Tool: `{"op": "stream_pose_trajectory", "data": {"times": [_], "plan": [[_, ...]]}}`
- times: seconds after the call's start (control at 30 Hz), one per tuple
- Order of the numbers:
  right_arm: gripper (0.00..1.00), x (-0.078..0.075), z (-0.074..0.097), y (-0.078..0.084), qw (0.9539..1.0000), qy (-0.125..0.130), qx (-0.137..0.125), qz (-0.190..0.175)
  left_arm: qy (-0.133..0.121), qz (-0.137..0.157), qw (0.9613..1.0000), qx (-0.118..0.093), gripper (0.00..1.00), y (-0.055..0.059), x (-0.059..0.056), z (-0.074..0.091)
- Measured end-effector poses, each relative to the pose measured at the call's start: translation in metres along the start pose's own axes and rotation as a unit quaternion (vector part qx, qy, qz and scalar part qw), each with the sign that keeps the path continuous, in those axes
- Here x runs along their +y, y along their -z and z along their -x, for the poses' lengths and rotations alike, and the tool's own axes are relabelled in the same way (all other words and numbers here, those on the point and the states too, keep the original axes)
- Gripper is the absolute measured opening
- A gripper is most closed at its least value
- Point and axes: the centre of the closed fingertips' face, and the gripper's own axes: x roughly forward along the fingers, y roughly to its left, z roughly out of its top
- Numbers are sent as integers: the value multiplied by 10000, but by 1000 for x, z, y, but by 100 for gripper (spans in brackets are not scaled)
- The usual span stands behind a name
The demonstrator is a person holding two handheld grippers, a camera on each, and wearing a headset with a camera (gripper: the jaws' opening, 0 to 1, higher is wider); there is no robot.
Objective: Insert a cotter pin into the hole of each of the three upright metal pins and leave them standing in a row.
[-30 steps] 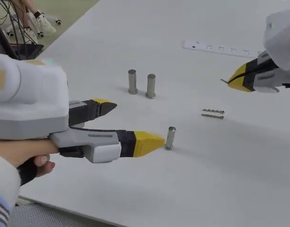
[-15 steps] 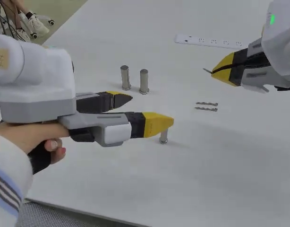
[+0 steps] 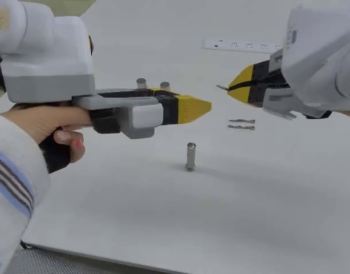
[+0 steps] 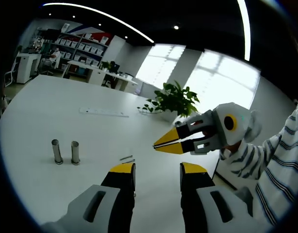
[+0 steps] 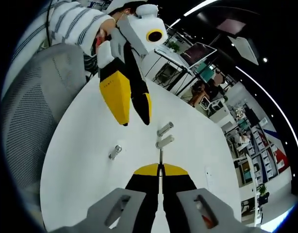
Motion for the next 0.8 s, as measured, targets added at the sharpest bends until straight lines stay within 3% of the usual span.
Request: {"op": "stream_pose_trajectory", "data": {"times": [0.07, 0.23, 0.37, 0.67, 0.8], "plan": [[0, 3, 0, -3, 10000, -27, -23, 30, -62, -53, 10000, 43, 28, 1, 3, -2], [0, 9, 0, -6, 9999, -55, -22, 108, 60, -42, 9999, 142, 23, 5, -5, -9], [0, 9, 1, -8, 9999, 10, -34, 135, 205, 29, 9997, 92, 19, 3, -13, -12], [0, 16, 1, -17, 9996, -8, -69, 277, 240, 140, 9996, 56, 11, 2, -20, -16], [0, 18, -1, -20, 9995, -35, -113, 293, 192, 70, 9997, 120, 6, 3, -16, -16]]}}
